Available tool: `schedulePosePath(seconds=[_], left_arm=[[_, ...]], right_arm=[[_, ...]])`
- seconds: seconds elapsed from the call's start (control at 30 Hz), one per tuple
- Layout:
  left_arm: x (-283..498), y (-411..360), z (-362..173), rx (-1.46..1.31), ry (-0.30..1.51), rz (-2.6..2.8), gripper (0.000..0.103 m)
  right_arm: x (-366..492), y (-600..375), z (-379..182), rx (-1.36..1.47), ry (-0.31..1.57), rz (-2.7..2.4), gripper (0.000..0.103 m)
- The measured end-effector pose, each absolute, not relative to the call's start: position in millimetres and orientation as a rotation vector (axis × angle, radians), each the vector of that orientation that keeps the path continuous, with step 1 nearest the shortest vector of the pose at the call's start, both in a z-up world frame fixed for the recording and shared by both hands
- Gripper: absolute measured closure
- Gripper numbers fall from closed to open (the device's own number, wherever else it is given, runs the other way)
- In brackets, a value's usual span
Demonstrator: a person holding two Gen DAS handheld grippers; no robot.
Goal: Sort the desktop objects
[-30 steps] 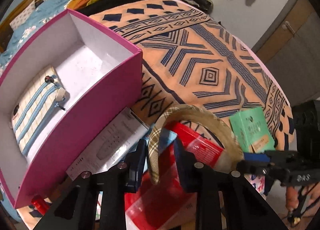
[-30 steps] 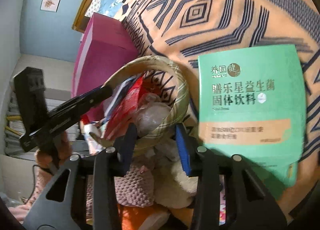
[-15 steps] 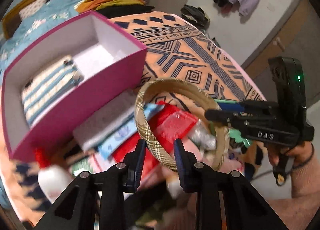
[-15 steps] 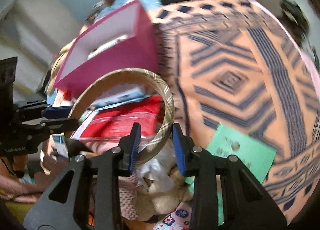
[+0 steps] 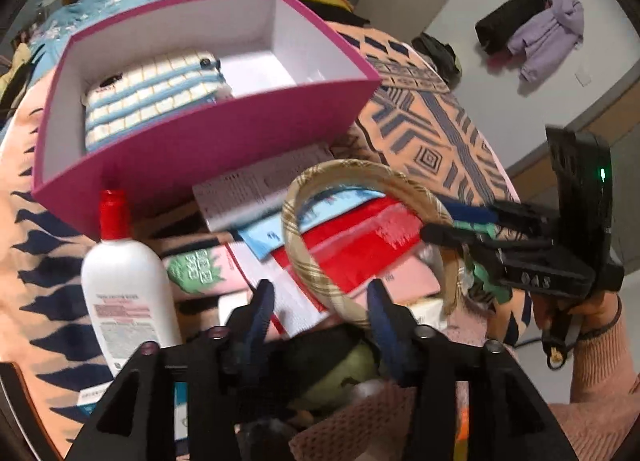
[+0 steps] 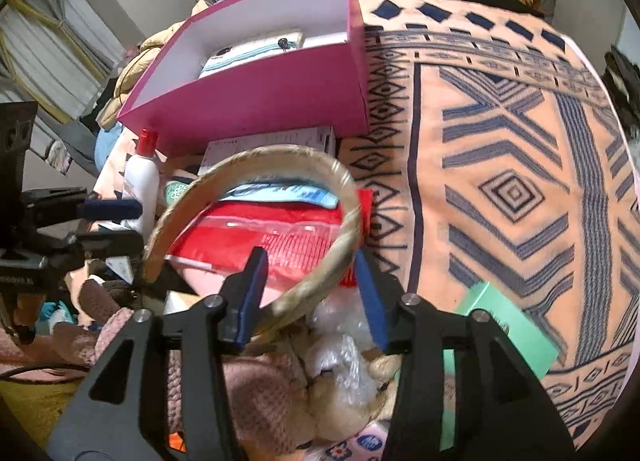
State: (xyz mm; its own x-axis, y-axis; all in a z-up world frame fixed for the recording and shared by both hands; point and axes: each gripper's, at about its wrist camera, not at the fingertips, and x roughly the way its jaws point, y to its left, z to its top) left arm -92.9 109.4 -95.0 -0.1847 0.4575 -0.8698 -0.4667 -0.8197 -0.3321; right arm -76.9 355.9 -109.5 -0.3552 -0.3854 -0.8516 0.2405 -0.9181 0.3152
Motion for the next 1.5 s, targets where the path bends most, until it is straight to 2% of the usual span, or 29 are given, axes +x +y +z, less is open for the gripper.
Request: schedulePosePath(seconds=[0.07, 0.37, 0.47, 0.5, 0.53, 0.63, 0.7, 0.8, 1.13, 1.5], left_arm=[[-99, 112, -98, -1.508, 0.016, 2.041, 0.046], [-113, 125, -115, -1.582, 0.02, 1.97, 0.047], [-112, 131, -123, -1.618, 0.06, 1.959, 0.049], [-112, 132, -125, -1.629, 0.062, 1.955, 0.05], [-111, 132, -127, -1.638, 0.061, 1.946, 0.056], [-111, 134, -133, -1.654, 0.051, 1.926, 0.066], [-112, 136, -134, -1.647, 0.064, 1.946, 0.071], [-115, 134, -133, -1.653, 0.031, 1.954, 0.074], [-106, 121, -92, -1.513, -0.056, 2.018, 0.075], [-101, 109, -42, -1.345, -0.044, 2.146, 0.075]], right_arm=[[-74, 360, -111, 1.513, -0.231, -2.29, 0.046], [-87, 371, -116, 1.532, -0.351, -2.29, 0.046], [-89, 370, -120, 1.553, -0.36, -2.279, 0.051], [-88, 369, -121, 1.558, -0.366, -2.277, 0.057], [-88, 369, -122, 1.564, -0.371, -2.276, 0.061], [-86, 370, -124, 1.562, -0.359, -2.287, 0.068], [-86, 372, -124, 1.555, -0.358, -2.291, 0.07], [-85, 373, -123, 1.541, -0.367, -2.299, 0.071], [-73, 377, -90, 1.42, -0.4, -2.356, 0.073], [-76, 365, -40, 1.254, -0.306, -2.417, 0.073]])
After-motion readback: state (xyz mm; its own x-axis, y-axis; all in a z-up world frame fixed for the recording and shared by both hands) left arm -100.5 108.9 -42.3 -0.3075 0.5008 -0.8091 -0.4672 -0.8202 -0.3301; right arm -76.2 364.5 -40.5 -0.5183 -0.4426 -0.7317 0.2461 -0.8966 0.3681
